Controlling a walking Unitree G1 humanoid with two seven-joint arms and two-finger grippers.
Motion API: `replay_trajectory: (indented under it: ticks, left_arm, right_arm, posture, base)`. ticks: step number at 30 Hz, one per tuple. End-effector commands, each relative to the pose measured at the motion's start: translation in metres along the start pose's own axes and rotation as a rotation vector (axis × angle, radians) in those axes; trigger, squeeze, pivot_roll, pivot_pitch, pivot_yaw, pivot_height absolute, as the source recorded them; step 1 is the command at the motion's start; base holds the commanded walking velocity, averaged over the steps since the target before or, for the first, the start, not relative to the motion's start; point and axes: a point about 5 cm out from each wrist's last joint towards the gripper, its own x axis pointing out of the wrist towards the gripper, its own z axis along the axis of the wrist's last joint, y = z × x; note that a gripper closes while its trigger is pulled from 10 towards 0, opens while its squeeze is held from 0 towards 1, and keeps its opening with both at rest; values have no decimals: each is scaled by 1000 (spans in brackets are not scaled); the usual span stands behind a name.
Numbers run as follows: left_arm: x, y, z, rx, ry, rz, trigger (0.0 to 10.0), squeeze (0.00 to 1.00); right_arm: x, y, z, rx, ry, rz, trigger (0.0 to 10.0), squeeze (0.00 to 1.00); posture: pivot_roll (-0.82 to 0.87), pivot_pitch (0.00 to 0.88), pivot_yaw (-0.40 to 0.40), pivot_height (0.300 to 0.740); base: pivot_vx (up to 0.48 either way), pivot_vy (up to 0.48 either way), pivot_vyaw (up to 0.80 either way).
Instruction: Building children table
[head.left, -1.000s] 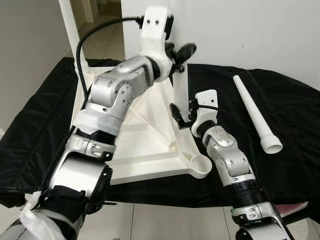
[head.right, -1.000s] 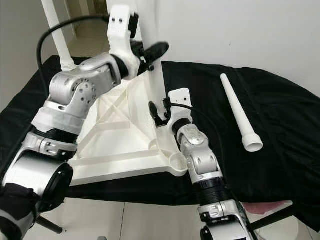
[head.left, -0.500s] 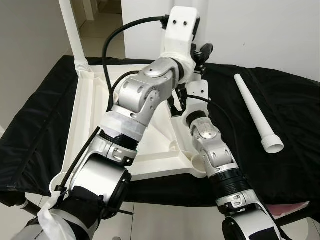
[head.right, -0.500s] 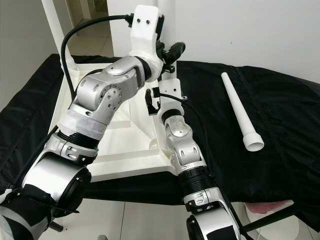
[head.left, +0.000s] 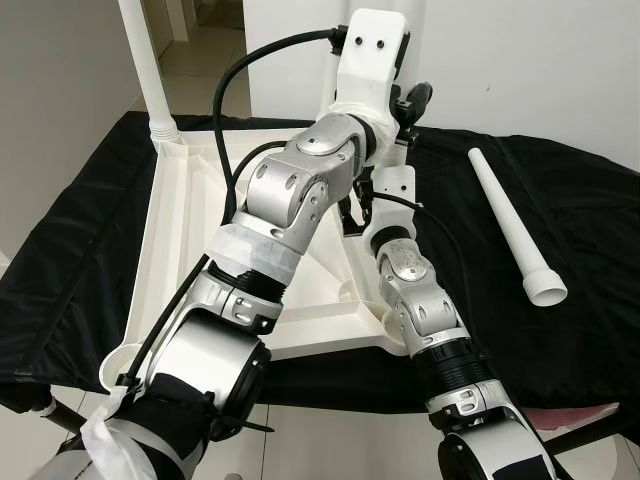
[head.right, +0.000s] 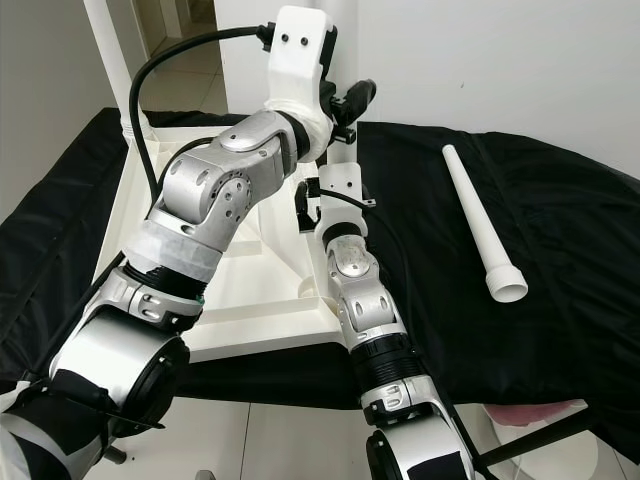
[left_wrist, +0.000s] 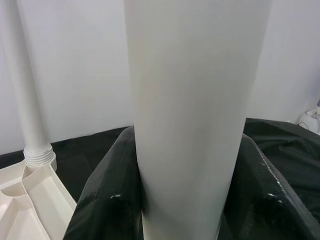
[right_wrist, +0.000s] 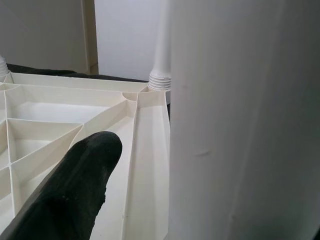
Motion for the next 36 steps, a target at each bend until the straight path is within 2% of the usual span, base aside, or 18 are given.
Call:
replay_trajectory:
  ticks: [1,2,3,5,6,7,8,9,10,11,25,26,27,28,29,30,34,36]
  left_arm:
    - [2,-4,9,15,-34,1,10000,0]
    - [2,-4,9,16,-35,0,10000,0]
    - [3,-4,9,15,-35,0,10000,0]
    - [3,-4,9,14,-35,0,10000,0]
    - [3,-4,8,17,-35,0,10000,0]
    - [3,-4,8,17,-35,0,10000,0]
    - [3,-4,8,17,-36,-1,10000,0]
    - [3,-4,8,17,-36,-1,10000,0]
    - [3,-4,8,18,-36,-2,10000,0]
    - [3,-4,8,20,-36,-2,10000,0]
    - [4,-6,6,30,-18,-11,10000,0]
    - [4,-8,6,67,-18,-25,10000,0]
    - [4,-8,6,67,-18,-25,10000,0]
    - [4,-10,5,71,-17,-43,10000,0]
    - [4,-10,5,71,-17,-43,10000,0]
    - [3,-14,3,47,-19,-75,10000,1000]
    - [3,-15,3,30,-19,-83,10000,1000]
    - [3,-15,5,49,-29,-81,10000,1000]
  right_arm:
    - [0,1,-3,21,22,-10,10000,0]
    - [0,1,-3,19,21,-8,10000,0]
    - [0,2,-2,18,17,-6,9451,0]
    - [1,2,-2,16,15,-4,9451,0]
    - [1,2,-1,17,12,-3,8235,0]
    - [1,2,-1,17,12,-3,8235,0]
    - [1,3,-1,16,11,-4,6078,0]
    - [1,3,-1,16,11,-4,6078,0]
    - [1,3,-1,16,9,-1,2196,0]
    - [1,3,-1,20,8,-3,0,0]
    - [1,0,-4,50,26,-16,0,0]
    - [1,0,-4,59,32,-18,4706,0]
    - [1,0,-4,59,32,-18,4706,0]
    - [1,0,-4,69,37,-17,10000,0]
    - [1,0,-4,69,37,-17,10000,0]
    - [1,-1,-5,86,44,-20,10000,0]
    - [2,-2,-4,98,44,-26,10000,0]
    - [2,-2,-3,101,43,-29,10000,0]
  posture:
    - [52,53,-23,740]
    - [52,53,-23,740]
    - [51,52,-22,740]
    - [51,52,-22,740]
    - [52,49,-22,740]
    - [52,49,-22,740]
    - [51,49,-21,740]
    - [51,49,-21,740]
    - [51,49,-21,740]
    - [52,49,-22,740]
    - [52,47,-20,740]
    - [52,47,-20,740]
    - [52,47,-20,740]
    - [52,47,-20,740]
    - [52,47,-20,740]
    - [52,47,-20,740]
    - [52,47,-20,740]
    - [54,47,-20,740]
  base:
    - [0,0,0]
    - [0,0,0]
    - [0,0,0]
    - [0,0,0]
    - [0,0,0]
    - [0,0,0]
    - [0,0,0]
    - [0,0,0]
    - [0,0,0]
    - [0,0,0]
    - [0,0,0]
    - [0,0,0]
    - [0,0,0]
    - [0,0,0]
    - [0,0,0]
    - [0,0,0]
    - [0,0,0]
    - [0,0,0]
